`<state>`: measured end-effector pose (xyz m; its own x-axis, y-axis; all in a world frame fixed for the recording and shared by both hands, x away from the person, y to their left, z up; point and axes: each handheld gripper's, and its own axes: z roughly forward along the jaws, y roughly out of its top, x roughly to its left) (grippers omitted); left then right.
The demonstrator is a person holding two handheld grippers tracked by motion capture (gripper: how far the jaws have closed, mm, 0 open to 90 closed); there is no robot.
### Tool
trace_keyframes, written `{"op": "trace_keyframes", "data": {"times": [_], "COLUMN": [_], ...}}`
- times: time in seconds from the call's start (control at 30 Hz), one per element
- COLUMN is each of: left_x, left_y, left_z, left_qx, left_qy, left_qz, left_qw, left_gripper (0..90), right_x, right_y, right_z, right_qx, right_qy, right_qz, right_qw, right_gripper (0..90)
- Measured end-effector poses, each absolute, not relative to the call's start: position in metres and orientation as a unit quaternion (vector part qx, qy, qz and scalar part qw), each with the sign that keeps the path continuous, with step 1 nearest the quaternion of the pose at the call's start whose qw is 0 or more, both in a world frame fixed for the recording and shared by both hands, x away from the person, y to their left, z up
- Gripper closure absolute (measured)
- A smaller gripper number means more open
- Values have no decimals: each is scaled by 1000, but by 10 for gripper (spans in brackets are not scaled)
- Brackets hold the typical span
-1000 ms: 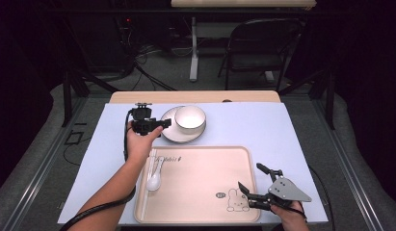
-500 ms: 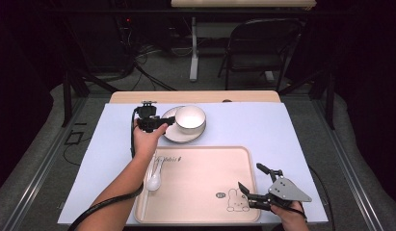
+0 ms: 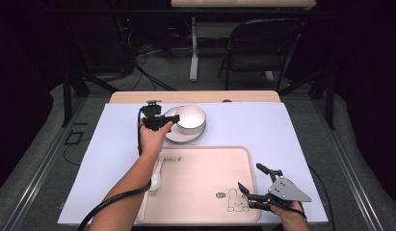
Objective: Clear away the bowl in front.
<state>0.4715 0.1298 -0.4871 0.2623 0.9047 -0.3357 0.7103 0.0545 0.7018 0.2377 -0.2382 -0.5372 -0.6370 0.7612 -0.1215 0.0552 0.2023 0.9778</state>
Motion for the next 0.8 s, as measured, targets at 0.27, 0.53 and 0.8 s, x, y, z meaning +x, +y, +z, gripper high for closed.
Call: {"op": "trace_keyframes", "data": {"times": [0.27,0.53,0.8], "left_x": [479,483,487], "left_y": [129,127,120], "left_z": [-493,-506,-516], "left_qx": [666,664,665], "left_qy": [609,618,622], "left_qz": [116,110,106], "left_qw": [414,406,400], "left_gripper": [328,328,328], "right_x": [238,239,238], "right_y": [-238,-238,-238], "right_z": [-537,-537,-537], "right_qx": [288,288,288], "right_qy": [708,708,708], "right_qz": [564,564,565], "right_qw": [313,313,312], "right_gripper": [140,139,140]}}
